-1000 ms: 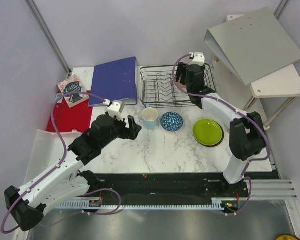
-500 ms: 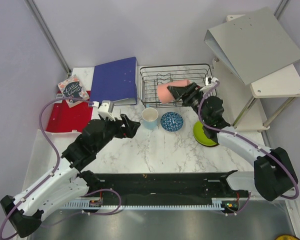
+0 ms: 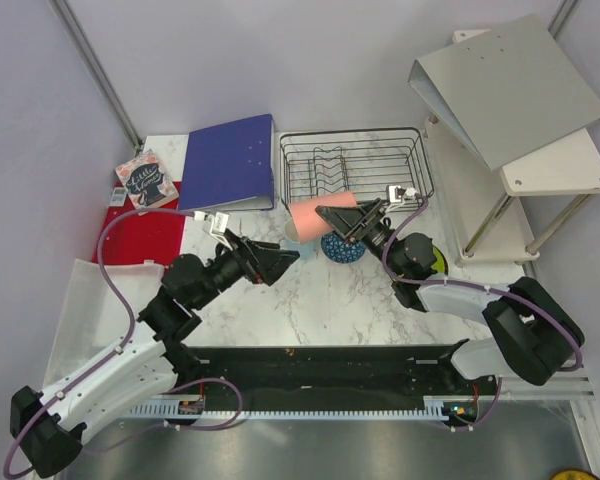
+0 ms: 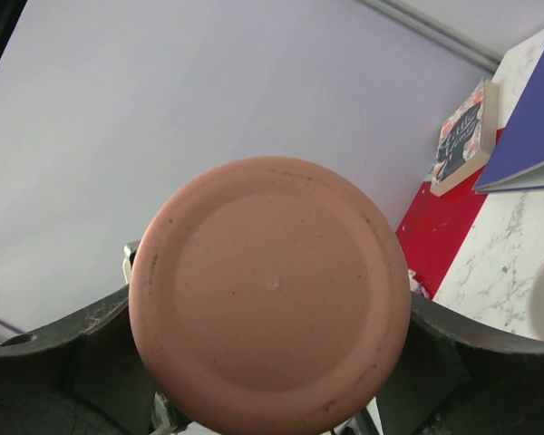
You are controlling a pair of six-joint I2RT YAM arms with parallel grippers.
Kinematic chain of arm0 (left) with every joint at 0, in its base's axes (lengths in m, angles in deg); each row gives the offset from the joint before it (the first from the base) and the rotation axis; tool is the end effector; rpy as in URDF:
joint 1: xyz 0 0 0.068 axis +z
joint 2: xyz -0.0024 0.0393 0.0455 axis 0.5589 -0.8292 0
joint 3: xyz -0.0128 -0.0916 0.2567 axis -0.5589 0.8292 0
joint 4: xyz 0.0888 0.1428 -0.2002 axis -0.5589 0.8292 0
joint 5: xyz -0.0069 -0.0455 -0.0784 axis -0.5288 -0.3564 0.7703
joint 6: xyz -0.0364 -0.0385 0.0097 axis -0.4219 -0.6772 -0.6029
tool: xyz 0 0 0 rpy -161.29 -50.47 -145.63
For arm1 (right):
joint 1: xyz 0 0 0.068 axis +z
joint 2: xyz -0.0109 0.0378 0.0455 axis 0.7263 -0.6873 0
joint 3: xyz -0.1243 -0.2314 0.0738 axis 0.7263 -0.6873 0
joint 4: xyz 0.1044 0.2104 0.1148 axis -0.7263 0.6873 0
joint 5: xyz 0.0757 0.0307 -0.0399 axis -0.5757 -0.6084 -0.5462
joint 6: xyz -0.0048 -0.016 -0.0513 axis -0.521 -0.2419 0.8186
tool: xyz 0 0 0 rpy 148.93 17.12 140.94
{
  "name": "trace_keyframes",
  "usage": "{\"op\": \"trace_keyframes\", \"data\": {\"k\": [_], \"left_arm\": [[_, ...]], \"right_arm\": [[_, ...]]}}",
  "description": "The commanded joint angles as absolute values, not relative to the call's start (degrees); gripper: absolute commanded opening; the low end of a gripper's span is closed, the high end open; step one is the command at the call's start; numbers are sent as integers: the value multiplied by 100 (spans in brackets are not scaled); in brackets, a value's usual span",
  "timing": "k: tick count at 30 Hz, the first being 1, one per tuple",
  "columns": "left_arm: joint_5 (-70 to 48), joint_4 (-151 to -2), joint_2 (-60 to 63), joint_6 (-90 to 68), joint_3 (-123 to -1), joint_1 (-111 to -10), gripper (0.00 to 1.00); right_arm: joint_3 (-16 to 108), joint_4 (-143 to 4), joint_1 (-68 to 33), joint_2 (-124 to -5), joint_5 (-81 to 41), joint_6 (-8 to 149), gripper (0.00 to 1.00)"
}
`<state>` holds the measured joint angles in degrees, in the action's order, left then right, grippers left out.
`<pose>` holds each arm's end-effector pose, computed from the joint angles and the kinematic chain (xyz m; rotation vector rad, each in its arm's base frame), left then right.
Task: Unload the mixed dishes from the dish rack
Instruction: Pick up the cup from the dish rack.
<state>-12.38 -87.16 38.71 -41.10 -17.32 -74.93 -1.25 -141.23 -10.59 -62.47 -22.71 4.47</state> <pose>0.1274 -0.1159 0.2960 0.0945 1.6522 -1.2138 0.2168 0.1655 0.2602 0.2675 1.3979 1.7317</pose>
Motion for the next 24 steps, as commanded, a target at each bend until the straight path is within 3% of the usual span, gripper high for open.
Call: {"op": "trace_keyframes", "data": {"k": [1, 12, 16, 19, 21, 23, 24], "left_arm": [[-952, -9554, 3832, -4386, -1776, -7494, 99], [-847, -9809, 3797, -4289, -1750, -7494, 96], [-706, -9915, 3701, -4298, -1706, -7494, 73], [-732, -9915, 3735, -4298, -1662, -7494, 37], [-714, -9906, 3753, -4290, -1636, -7494, 26], [-688, -9863, 3762, -4281, -1636, -7494, 5], [-697, -9819, 3762, -4272, -1645, -7485, 2]], "right_arm": [[-36, -15414, -765, -6472, -2315, 363, 0], [183, -15528, -308, -7060, -2314, 425, 0], [201, -15590, -194, -7193, -2315, 416, 0], [175, -15590, -193, -7184, -2306, 433, 0], [148, -15494, -193, -7088, -2297, 477, 0], [157, -15362, -193, -6948, -2341, 600, 0], [166, -15222, -193, -6894, -2350, 661, 0]]}}
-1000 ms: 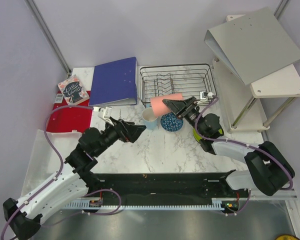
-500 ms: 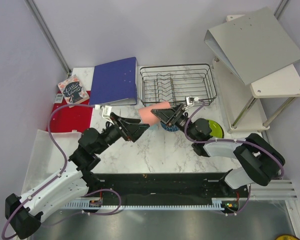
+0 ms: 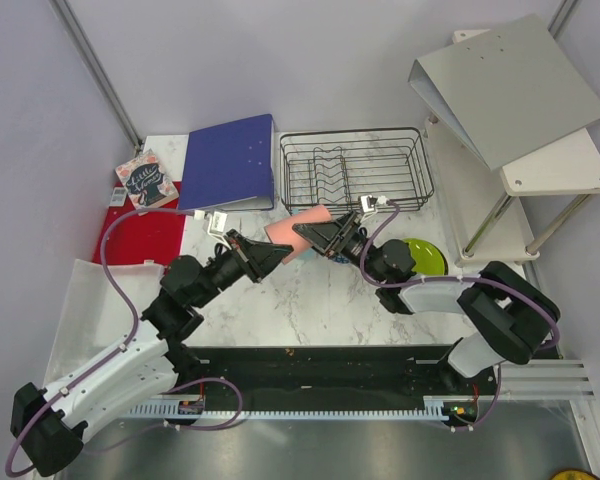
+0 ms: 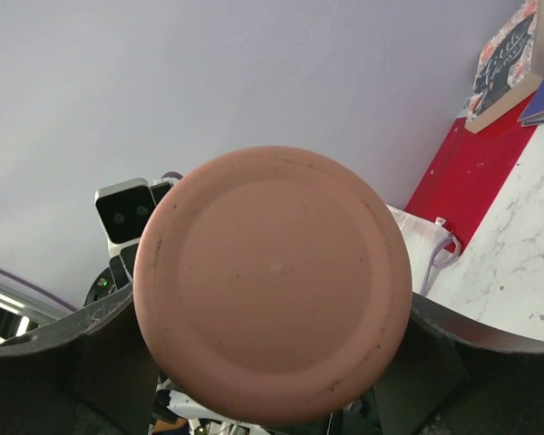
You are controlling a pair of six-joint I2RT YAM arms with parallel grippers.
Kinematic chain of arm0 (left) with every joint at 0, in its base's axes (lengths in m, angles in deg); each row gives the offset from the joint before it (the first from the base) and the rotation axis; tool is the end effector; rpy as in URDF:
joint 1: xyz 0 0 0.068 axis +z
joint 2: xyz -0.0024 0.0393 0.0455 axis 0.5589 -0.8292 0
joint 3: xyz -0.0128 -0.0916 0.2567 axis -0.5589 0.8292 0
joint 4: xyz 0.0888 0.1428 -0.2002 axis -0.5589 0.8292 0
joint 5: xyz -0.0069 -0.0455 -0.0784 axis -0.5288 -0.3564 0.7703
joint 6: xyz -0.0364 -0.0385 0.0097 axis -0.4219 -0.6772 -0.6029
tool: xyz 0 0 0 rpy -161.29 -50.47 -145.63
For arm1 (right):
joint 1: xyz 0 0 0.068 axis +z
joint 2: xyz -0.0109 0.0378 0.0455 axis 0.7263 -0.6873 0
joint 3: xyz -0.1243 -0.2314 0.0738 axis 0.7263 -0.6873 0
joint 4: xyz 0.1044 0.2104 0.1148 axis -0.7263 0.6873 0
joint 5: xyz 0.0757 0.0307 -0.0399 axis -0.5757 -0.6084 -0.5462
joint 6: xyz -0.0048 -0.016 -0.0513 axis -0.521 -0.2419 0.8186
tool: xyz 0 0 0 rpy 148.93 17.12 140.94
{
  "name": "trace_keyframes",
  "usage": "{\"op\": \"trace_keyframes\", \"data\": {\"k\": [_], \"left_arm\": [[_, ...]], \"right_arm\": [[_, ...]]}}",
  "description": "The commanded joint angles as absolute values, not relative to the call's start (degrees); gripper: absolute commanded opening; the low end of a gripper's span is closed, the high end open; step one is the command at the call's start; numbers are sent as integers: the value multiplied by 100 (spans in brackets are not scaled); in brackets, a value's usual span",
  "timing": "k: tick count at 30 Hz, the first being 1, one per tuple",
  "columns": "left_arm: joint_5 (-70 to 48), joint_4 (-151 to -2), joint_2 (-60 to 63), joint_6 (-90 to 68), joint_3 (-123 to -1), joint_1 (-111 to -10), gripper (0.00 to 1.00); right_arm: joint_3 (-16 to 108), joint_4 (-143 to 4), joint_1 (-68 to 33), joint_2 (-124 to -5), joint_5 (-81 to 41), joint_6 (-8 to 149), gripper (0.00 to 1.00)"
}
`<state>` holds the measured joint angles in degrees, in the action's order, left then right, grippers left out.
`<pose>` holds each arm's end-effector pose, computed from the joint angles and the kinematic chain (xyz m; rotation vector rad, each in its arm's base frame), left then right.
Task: Unload the mixed dishes from the dish rack
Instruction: Pick up the cup from the dish rack.
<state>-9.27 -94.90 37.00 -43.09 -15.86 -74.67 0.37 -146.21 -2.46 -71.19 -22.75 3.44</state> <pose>0.1299 -0.1196 0.2969 0.1163 1.5812 -1.3018 0.2063 0.2092 0.2374 0.1974 1.4910 1.8458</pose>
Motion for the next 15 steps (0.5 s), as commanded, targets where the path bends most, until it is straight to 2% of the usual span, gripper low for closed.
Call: {"op": "trace_keyframes", "data": {"k": [1, 2, 3, 4, 5, 6, 9, 15], "left_arm": [[-714, -9740, 3753, -4228, -1706, -7485, 2], [-775, -9513, 3762, -4184, -1767, -7494, 2], [-845, -9276, 3779, -4114, -1855, -7494, 2], [-942, -9004, 3797, -3922, -2134, -7494, 2], [-1143, -8392, 3806, -3790, -2285, -7494, 2], [-1258, -8081, 3788, -3641, -2460, -7494, 2], [-1715, -6921, 3709, -3052, -3155, -7494, 2], [-2858, -5217, 3306, -2295, -4394, -7485, 2]], "right_arm": [[218, -15082, -185, -6833, -2384, 819, 5], [271, -14593, -184, -6650, -2472, 942, 52], [332, -14110, -193, -6509, -2473, 1065, 74], [594, -13435, -185, -6342, -2447, 1205, 90], [797, -12619, -193, -5966, -2246, 1790, 98], [1034, -10992, -150, -5797, -2088, 2152, 98], [1756, -8901, -62, -5190, -958, 3384, 98], [2406, -7040, -61, -4232, 1067, 4457, 98]]}}
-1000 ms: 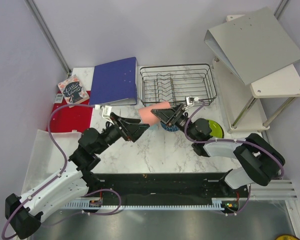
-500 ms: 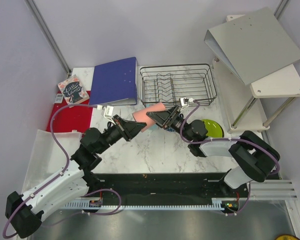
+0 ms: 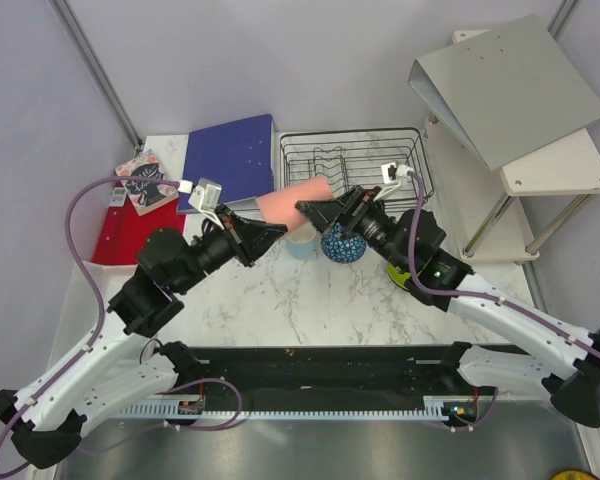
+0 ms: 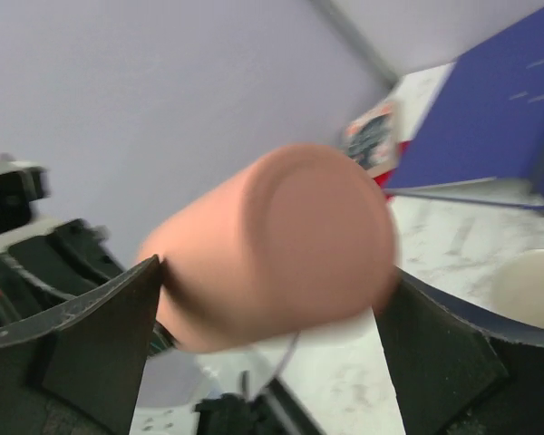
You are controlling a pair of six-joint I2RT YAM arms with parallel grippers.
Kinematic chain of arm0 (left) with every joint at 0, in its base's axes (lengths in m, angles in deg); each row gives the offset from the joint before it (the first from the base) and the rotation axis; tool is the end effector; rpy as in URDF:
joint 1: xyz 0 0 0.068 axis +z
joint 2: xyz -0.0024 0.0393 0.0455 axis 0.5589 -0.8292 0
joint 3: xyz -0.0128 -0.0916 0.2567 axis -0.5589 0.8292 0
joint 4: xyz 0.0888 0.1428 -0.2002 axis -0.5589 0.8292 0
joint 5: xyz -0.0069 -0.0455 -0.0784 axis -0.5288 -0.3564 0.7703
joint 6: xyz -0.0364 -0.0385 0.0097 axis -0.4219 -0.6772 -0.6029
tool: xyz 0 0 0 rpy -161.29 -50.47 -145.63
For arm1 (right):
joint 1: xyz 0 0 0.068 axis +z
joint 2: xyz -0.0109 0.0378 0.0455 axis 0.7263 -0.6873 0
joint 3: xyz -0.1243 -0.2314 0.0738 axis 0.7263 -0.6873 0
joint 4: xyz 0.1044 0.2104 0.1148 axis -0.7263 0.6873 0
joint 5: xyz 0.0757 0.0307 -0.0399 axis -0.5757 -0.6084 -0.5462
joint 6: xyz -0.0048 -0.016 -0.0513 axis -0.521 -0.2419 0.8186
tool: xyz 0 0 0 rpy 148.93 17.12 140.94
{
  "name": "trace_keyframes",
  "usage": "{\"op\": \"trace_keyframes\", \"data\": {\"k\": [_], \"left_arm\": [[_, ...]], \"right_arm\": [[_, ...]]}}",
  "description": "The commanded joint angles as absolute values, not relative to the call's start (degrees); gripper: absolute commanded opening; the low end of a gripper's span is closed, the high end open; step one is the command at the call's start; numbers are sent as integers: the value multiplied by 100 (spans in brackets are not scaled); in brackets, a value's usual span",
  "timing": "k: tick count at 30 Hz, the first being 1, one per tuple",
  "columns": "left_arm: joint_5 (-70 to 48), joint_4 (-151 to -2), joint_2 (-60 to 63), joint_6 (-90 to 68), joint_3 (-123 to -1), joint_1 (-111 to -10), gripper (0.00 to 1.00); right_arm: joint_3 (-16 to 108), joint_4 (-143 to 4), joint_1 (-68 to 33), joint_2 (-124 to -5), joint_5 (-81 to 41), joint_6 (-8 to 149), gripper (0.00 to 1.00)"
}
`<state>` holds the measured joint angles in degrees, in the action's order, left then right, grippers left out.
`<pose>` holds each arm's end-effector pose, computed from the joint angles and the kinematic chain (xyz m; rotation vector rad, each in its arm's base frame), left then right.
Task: Unload the mixed dishes from the dish rack
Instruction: Pick up the cup from the dish rack, then place the cup at the center of the board.
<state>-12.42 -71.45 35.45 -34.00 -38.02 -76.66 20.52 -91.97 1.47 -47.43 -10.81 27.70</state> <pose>0.1188 -0.1150 0.3856 0.2174 1.5920 -1.1522 0.1768 0.1955 0.3664 0.0429 1.5805 1.3587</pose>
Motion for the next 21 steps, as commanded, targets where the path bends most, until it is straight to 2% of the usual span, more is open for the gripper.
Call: {"op": "trace_keyframes", "data": {"k": [1, 4, 10, 15, 17, 21], "left_arm": [[-2963, -5074, 3218, -2155, -4639, -7494, 2], [-3192, -4783, 3050, -2031, -4896, -7494, 2], [-3157, -4880, 2963, -1979, -5097, -7494, 2], [-4018, -2992, 1497, -1425, -6265, -7476, 2], [-3967, -2116, 569, -1214, -6872, -7468, 2], [-3527, -1558, -480, -1099, -7462, -7459, 2]], "right_arm": [[2442, -6803, -70, -4161, 1470, 4520, 98], [2381, -6450, -61, -3915, 1824, 4669, 98], [1951, -6371, -70, -3546, 1781, 4617, 98], [1845, -6063, -70, -3177, 1860, 4845, 98], [1818, -6002, -70, -3036, 1895, 4898, 98], [1783, -5922, -70, -2886, 1904, 4916, 98]]}}
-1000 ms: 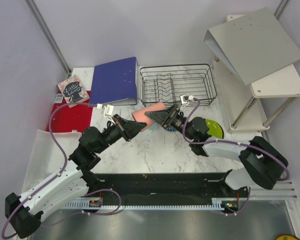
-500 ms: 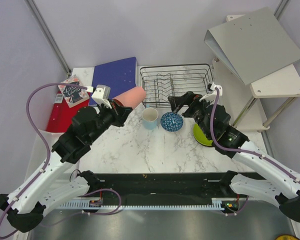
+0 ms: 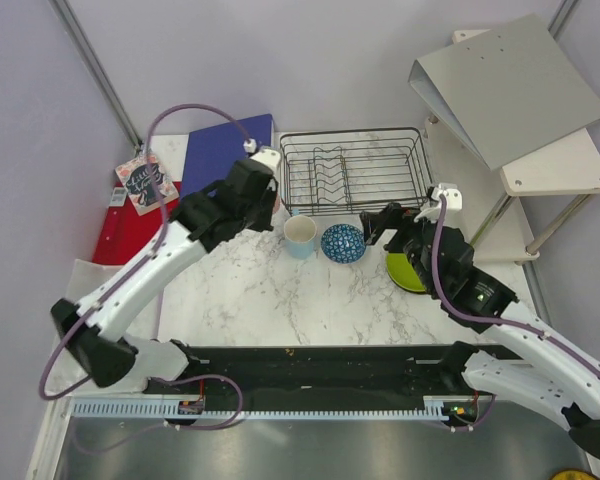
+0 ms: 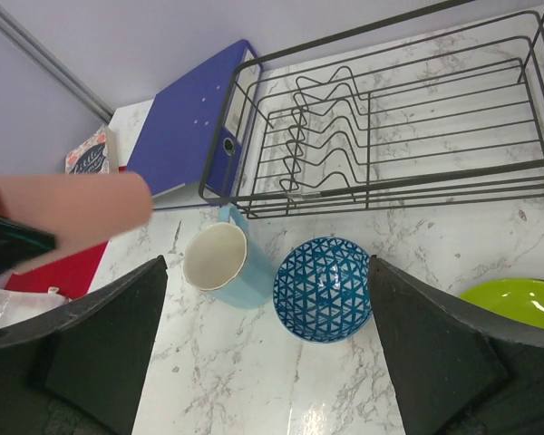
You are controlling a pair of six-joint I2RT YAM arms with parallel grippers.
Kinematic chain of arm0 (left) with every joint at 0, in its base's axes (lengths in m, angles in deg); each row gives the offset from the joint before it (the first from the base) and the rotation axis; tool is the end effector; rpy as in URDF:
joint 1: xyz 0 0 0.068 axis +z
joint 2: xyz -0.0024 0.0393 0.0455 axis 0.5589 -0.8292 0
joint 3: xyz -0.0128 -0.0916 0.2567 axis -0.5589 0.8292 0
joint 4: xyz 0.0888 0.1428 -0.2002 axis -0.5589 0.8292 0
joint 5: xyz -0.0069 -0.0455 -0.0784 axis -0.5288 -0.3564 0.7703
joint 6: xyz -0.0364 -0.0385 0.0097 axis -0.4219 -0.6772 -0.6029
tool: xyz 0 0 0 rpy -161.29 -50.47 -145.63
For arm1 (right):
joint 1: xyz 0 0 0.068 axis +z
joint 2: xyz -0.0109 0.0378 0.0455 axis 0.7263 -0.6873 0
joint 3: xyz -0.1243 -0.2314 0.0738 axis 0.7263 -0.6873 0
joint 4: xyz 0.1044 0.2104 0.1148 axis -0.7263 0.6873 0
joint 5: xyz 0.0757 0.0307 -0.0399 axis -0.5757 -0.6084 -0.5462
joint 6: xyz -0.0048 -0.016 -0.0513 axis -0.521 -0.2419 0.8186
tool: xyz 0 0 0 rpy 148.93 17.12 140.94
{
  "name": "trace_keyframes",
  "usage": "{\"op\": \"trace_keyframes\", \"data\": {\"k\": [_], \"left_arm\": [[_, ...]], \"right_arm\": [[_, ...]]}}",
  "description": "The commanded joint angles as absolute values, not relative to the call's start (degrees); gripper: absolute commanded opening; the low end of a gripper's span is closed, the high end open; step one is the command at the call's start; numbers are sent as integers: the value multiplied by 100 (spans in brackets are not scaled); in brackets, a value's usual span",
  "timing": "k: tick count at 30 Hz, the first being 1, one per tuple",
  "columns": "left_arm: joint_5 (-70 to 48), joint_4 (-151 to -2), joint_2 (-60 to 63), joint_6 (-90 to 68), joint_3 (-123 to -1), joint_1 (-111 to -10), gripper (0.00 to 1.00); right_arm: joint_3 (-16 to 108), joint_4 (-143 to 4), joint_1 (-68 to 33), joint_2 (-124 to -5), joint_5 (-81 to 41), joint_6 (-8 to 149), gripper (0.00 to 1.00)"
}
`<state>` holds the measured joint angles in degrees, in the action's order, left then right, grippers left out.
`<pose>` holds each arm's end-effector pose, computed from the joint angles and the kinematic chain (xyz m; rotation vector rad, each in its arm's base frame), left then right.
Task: Unload the mixed dishes from the dish rack
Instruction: Place the cup at the center of the board.
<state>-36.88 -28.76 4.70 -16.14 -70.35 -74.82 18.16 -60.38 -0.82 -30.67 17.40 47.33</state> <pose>0.2016 -0.1598 0.3967 0.2922 2.1629 -0.2242 0.1433 0.1220 0.3532 0.1449 1.7305 0.5324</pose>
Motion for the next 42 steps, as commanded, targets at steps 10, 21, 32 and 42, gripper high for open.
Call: {"op": "trace_keyframes", "data": {"k": [10, 21, 32, 42], "left_arm": [[-3132, -1065, -1721, -888, -8403, -7318, 2], [-3096, -801, -2531, -809, -8263, -7257, 2], [-2789, -1073, -3041, -747, -8289, -7160, 2], [-2999, -1091, -2611, -765, -8192, -7151, 74]], "right_arm": [[1687, -5571, -61, -2377, 1992, 5021, 98], [1634, -5474, -62, -2359, 1966, 5092, 98], [1599, -5448, -53, -2587, 1825, 5135, 98], [1616, -5456, -70, -2745, 1773, 5092, 98]]}}
